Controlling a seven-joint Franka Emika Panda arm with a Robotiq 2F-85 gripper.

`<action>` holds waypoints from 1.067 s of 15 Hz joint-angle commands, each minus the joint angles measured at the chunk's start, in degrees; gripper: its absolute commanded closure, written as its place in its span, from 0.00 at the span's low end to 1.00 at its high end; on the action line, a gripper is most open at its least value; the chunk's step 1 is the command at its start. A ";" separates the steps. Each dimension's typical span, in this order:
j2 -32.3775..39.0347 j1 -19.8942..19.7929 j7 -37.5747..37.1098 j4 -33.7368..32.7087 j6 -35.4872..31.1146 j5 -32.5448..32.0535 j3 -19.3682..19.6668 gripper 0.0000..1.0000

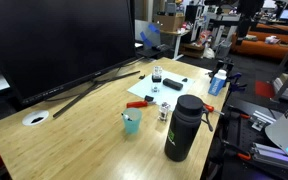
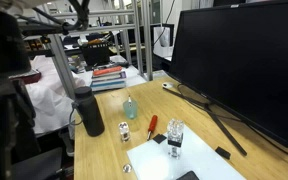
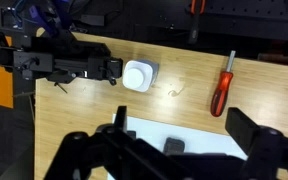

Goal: Put the silver lid on the crystal column

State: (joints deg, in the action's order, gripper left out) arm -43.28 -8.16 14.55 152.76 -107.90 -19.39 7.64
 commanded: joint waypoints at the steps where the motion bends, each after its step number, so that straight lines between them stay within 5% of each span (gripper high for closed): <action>1: -0.04 0.65 -0.35 -0.12 0.26 -0.33 0.51 0.00; 10: 7.32 13.11 4.09 6.45 -2.52 10.28 -0.86 0.00; 16: 7.57 12.74 1.98 6.67 -2.56 10.35 -2.48 0.00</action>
State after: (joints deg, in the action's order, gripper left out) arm -35.76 5.59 16.01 159.51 -110.53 -9.63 6.21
